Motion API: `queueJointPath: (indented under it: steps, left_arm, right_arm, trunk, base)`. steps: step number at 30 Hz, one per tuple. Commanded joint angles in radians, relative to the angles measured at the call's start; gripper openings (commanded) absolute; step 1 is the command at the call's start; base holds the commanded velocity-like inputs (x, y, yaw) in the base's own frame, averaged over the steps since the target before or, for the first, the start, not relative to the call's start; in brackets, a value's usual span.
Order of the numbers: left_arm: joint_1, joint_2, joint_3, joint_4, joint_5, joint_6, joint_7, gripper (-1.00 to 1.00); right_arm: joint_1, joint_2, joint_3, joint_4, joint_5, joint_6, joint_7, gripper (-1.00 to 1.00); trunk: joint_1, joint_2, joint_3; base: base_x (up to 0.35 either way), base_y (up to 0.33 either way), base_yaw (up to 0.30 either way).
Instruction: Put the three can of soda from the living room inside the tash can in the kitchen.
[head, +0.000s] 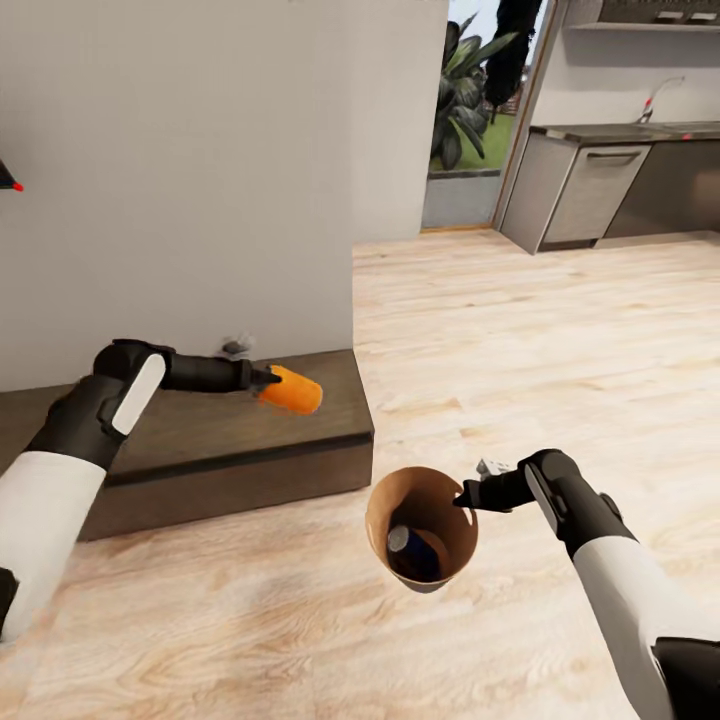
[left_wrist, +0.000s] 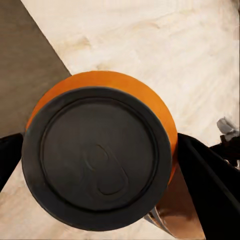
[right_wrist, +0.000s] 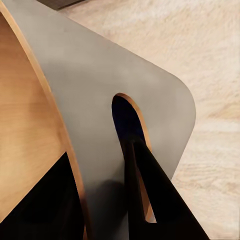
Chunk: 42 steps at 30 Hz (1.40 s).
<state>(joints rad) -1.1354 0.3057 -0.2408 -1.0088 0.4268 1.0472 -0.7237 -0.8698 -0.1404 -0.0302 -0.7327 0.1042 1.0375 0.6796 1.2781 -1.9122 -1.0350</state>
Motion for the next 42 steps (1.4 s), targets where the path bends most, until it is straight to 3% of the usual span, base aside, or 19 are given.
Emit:
queueJointPath:
  steps: [1, 5, 6, 11, 12, 17, 20, 27, 31, 37, 42]
  left_arm:
    - [-0.049, -0.02, -0.048, 0.031, -0.008, 0.0, -0.035, -1.0]
    - [-0.114, -0.084, -0.175, 0.096, -0.007, 0.0, -0.076, -1.0]
    - [-0.134, -0.123, -0.234, 0.125, -0.007, 0.0, -0.088, -1.0]
    - [-0.158, -0.217, -0.368, 0.2, -0.011, 0.0, -0.1, -1.0]
    - [-0.162, -0.249, -0.412, 0.233, -0.012, 0.0, -0.101, -1.0]
    - [-0.167, -0.327, -0.486, 0.286, -0.016, 0.0, -0.099, -1.0]
    - [-0.169, -0.35, -0.503, 0.297, -0.022, 0.0, -0.098, -1.0]
    - [-0.165, -0.36, -0.513, 0.301, -0.088, 0.0, -0.1, -1.0]
    - [-0.162, -0.357, -0.515, 0.294, -0.13, 0.0, -0.104, -1.0]
    - [-0.16, -0.353, -0.517, 0.258, -0.159, 0.0, -0.117, -1.0]
    - [-0.159, -0.304, -0.515, 0.197, -0.164, 0.0, -0.154, -1.0]
  right_arm:
    - [-0.001, 0.007, 0.014, 0.003, -0.033, 0.01, 0.004, -1.0]
    - [-0.001, 0.03, 0.047, 0.015, -0.033, 0.01, 0.004, -1.0]
    - [-0.001, 0.045, 0.058, 0.027, -0.033, 0.01, 0.004, -1.0]
    - [-0.001, 0.079, 0.072, 0.052, -0.034, 0.01, 0.004, -1.0]
    - [-0.001, 0.092, 0.075, 0.057, -0.034, 0.01, 0.004, -1.0]
    - [-0.003, 0.132, 0.083, 0.09, -0.033, 0.01, 0.003, -1.0]
    - [-0.005, 0.149, 0.092, 0.115, -0.033, 0.01, 0.003, -1.0]
    - [-0.011, 0.178, 0.098, 0.173, -0.033, 0.01, 0.003, -1.0]
    - [-0.014, 0.179, 0.097, 0.204, -0.032, 0.01, 0.003, -1.0]
    - [-0.021, 0.17, 0.094, 0.225, -0.032, 0.01, 0.005, -1.0]
    - [-0.024, 0.167, 0.092, 0.228, -0.033, 0.01, 0.006, -1.0]
  trunk:
    - [-0.004, 0.007, 0.003]
    - [-0.019, 0.035, 0.016]
    - [-0.023, 0.042, 0.019]
    - [-0.042, 0.077, 0.035]
    - [-0.046, 0.084, 0.038]
    - [-0.065, 0.119, 0.053]
    - [-0.077, 0.14, 0.063]
    - [-0.096, 0.175, 0.078]
    - [-0.096, 0.175, 0.078]
    - [-0.096, 0.175, 0.078]
    - [-0.096, 0.175, 0.078]
  base:
    - [0.0, 0.0, 0.0]
    - [0.0, 0.0, 0.0]
    - [0.0, 0.0, 0.0]
    - [0.0, 0.0, 0.0]
    - [0.0, 0.0, 0.0]
    - [0.0, 0.0, 0.0]
    - [0.0, 0.0, 0.0]
    - [0.0, 0.0, 0.0]
    - [0.0, 0.0, 0.0]
    - [0.0, 0.0, 0.0]
    - [0.0, 0.0, 0.0]
